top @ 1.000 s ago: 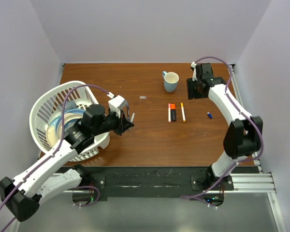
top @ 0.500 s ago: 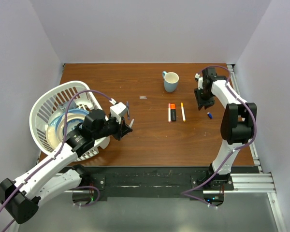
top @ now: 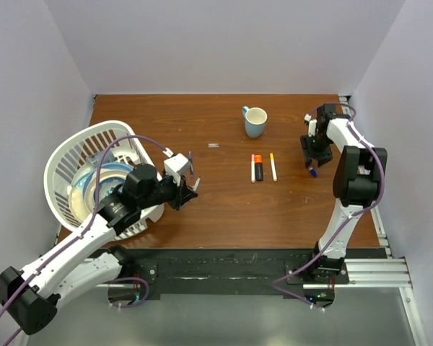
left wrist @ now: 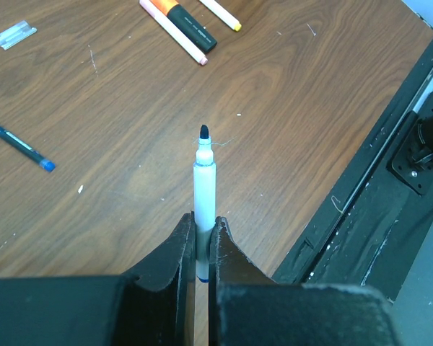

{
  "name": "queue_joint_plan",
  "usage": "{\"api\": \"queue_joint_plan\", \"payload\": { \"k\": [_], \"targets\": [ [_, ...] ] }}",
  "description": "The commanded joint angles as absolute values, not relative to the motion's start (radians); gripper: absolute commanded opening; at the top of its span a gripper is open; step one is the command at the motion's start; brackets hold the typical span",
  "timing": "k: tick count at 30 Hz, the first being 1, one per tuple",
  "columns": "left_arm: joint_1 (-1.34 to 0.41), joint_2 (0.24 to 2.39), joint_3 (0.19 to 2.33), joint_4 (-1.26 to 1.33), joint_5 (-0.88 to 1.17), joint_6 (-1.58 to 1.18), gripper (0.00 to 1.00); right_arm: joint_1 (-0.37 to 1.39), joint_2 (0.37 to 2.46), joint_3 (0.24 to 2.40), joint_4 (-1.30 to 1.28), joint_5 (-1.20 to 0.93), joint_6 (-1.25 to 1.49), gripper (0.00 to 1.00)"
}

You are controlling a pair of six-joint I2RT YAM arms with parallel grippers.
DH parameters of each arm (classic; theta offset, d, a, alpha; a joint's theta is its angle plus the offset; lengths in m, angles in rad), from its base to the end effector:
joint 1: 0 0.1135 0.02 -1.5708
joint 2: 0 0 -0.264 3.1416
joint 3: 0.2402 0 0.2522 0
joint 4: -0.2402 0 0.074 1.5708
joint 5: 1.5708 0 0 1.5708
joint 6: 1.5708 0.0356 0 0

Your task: Insert the pens into the pen caps

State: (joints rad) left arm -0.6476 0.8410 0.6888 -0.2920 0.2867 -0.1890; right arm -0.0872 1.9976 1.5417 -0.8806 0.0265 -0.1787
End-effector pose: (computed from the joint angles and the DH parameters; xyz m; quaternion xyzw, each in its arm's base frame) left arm 0.1477 -0.1244 0.2860 0.2645 0.7976 -0.3251 0.4339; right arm 0.3995 -0.0359 0.1932 -0.0439 0.9921 -0.0285 0.1141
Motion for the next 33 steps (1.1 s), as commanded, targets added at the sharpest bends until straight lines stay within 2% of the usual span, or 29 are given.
{"api": "queue_joint_plan", "payload": {
  "k": [1, 21, 28, 33],
  "targets": [
    [-0.643, 0.847, 0.689, -0.233, 0.285, -0.167, 0.00, -0.098, 2.011, 1.597, -0.905, -0.032, -0.204, 0.53],
    [-0.643, 0.813, 0.686, -0.232, 0.275, -0.169, 0.00, -0.106, 2.100, 1.611, -0.943, 0.014, -0.172, 0.48],
    [-0.643, 0.807, 0.687, -0.233, 0.293, -0.172, 0.00, -0.104, 2.091, 1.605, -0.953, 0.003, -0.146, 0.38],
    [-0.641, 0.784, 0.684, -0.224, 0.295, -0.175, 0.00, -0.104, 2.115, 1.611, -0.942, 0.005, -0.117, 0.39]
  ]
}}
